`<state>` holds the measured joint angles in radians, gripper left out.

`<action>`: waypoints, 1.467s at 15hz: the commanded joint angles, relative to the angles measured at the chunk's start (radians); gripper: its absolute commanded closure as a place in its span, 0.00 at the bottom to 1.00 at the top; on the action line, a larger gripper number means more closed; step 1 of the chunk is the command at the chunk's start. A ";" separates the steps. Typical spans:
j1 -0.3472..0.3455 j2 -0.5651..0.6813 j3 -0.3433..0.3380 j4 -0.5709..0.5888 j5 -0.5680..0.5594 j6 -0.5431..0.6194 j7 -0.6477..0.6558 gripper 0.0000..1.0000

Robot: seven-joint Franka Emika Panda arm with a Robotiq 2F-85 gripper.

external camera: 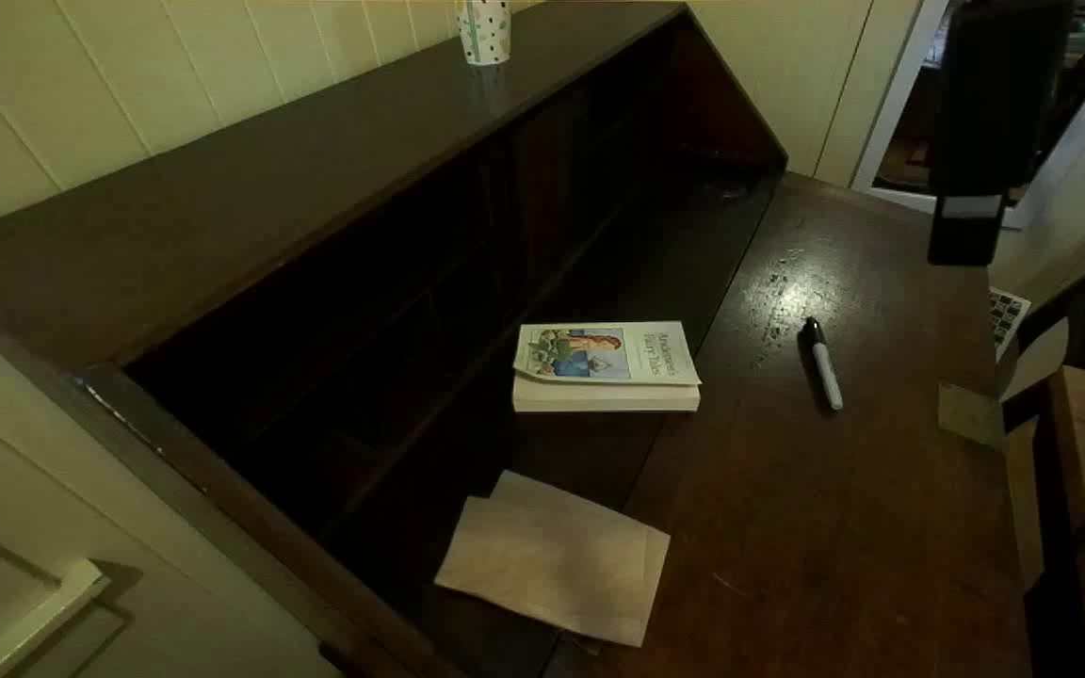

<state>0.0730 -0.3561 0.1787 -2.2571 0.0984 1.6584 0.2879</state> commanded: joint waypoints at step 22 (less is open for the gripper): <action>-0.057 0.084 -0.103 -0.149 -0.209 0.778 -0.153 0.00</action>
<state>0.0167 -0.2710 0.0746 -2.4072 -0.1117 2.4412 0.1360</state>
